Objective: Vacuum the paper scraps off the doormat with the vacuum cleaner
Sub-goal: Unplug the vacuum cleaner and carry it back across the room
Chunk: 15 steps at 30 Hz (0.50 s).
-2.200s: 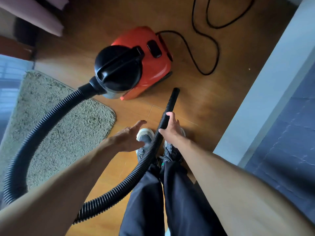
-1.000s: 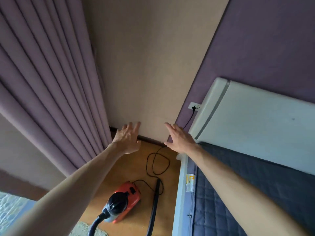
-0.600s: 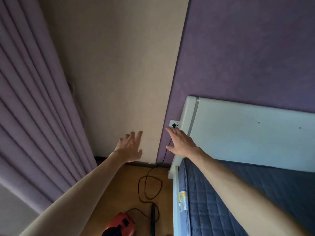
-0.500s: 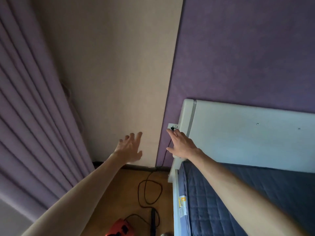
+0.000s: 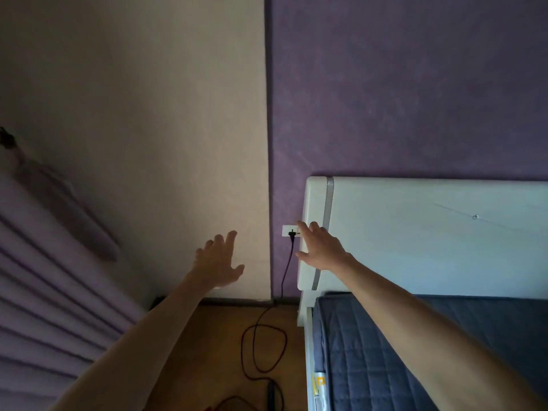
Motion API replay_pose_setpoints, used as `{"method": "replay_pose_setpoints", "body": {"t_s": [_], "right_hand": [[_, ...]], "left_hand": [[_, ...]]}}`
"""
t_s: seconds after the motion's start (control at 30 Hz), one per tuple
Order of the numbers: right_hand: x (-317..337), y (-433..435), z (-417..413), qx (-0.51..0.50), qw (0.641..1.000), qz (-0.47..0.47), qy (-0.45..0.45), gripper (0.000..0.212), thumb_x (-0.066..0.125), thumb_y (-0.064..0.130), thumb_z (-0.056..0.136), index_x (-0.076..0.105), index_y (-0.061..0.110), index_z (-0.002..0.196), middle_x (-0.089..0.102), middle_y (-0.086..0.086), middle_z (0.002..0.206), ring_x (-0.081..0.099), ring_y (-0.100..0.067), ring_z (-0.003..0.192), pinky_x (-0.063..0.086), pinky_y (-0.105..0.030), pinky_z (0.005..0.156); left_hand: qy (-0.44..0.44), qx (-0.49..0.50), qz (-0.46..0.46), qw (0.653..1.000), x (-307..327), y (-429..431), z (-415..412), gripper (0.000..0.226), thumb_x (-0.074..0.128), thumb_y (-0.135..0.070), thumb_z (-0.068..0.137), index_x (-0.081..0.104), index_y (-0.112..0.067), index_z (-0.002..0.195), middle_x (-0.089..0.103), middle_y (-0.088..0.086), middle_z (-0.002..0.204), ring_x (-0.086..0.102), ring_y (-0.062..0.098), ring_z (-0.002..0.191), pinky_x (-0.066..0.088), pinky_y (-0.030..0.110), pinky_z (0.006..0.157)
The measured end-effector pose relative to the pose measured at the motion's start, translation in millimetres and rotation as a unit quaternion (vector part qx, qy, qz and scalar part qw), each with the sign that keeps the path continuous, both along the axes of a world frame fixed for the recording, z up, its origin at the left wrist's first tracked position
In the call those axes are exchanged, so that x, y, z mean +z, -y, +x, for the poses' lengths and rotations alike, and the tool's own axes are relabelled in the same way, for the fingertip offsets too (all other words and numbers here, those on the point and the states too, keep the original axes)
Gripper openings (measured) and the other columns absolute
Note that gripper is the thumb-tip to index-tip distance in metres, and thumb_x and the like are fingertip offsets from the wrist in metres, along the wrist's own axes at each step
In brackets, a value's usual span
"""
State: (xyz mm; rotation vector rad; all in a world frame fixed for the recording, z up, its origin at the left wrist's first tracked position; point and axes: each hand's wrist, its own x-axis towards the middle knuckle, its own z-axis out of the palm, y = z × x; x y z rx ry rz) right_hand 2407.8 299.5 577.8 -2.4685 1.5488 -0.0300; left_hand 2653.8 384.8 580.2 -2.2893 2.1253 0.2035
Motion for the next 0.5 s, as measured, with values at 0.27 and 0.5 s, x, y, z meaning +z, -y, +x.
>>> {"method": "replay_pose_setpoints", "body": {"t_s": [0.27,0.5], "right_hand": [[-44,58,-10,-0.026,0.999,0.024,-0.019,0.072,0.062,0.036,0.092,0.021,0.019,0.149,0.048,-0.012,0.133,0.056,-0.031,0.117,0.053,-0.041,0.084],[-81,90,7,-0.03,0.999,0.019,0.009,0.06,0.059,0.032,0.095,0.029,0.018,0.144,0.06,-0.009,0.115,0.065,-0.029,0.099,0.052,-0.035,0.076]], "left_hand": [[-0.023,0.006,0.041,0.999,-57,65,-12,0.083,0.057,-0.057,0.087,0.014,-0.022,0.149,0.043,0.009,0.137,0.05,0.026,0.12,0.046,0.042,0.099],[-0.054,0.016,0.081,0.995,-115,101,-25,0.083,0.056,-0.057,0.088,0.014,-0.021,0.15,0.043,0.009,0.137,0.05,0.026,0.121,0.045,0.042,0.099]]}}
